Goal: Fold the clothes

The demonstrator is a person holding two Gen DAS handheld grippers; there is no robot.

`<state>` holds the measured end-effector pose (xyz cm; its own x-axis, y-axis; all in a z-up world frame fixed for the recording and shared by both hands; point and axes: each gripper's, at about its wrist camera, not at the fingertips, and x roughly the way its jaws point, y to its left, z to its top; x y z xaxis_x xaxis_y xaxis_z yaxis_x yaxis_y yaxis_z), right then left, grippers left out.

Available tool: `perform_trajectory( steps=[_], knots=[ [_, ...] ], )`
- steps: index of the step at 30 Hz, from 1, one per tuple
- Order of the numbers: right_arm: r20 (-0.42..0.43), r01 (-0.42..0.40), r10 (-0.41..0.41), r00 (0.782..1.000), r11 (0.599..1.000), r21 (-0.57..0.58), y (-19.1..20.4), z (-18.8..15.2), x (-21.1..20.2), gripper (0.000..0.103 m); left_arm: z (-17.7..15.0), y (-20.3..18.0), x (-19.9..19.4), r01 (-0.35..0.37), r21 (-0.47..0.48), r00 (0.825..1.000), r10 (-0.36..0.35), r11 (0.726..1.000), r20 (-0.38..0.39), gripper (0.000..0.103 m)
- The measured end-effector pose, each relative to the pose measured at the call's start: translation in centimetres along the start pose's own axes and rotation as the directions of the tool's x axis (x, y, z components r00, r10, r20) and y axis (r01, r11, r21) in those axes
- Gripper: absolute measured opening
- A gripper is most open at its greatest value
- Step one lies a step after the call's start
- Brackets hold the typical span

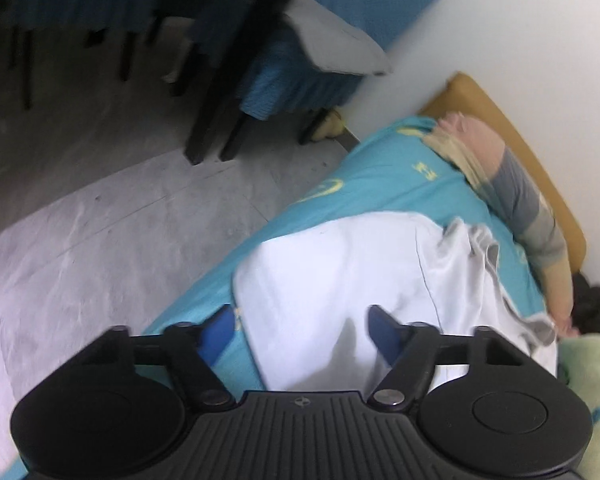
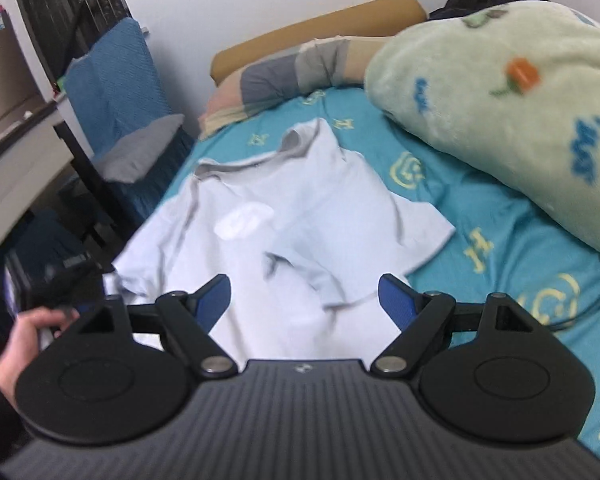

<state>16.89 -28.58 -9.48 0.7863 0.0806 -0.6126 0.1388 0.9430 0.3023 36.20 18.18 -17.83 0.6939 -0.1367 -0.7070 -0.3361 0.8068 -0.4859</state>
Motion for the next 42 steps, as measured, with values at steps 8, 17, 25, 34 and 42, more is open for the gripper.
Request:
perform_trajectory(
  steps=[8, 17, 25, 34, 42],
  knots=[
    [-0.020, 0.025, -0.024, 1.000, 0.996, 0.084, -2.2, 0.1, 4.0, 0.082, 4.7, -3.9, 2.4, -0.099, 0.210, 0.989, 0.074, 0.973, 0.125, 0.004],
    [0.061, 0.052, -0.055, 0.997, 0.998, 0.041, -2.8, 1.0, 5.5, 0.082, 11.2, -7.0, 3.4, -0.376, 0.251, 0.894, 0.278, 0.892, 0.351, 0.010],
    [0.108, 0.040, -0.037, 0.993, 0.999, -0.026, -2.1, 1.3, 5.1, 0.082, 5.3, -8.6, -2.9, -0.262, 0.406, 0.946, 0.150, 0.876, 0.286, 0.065],
    [0.149, 0.024, -0.013, 0.989, 0.997, -0.068, -1.9, 0.2, 4.1, 0.082, -6.8, -11.3, -15.4, -0.093, 0.493, 0.981, -0.004, 0.865, 0.193, 0.081],
    [0.127, -0.012, 0.021, 0.992, 0.997, -0.078, -2.5, -0.6, 3.1, 0.082, -15.6, -13.0, -20.5, -0.006, 0.492, 0.993, -0.054, 0.871, 0.107, 0.086]
  ],
)
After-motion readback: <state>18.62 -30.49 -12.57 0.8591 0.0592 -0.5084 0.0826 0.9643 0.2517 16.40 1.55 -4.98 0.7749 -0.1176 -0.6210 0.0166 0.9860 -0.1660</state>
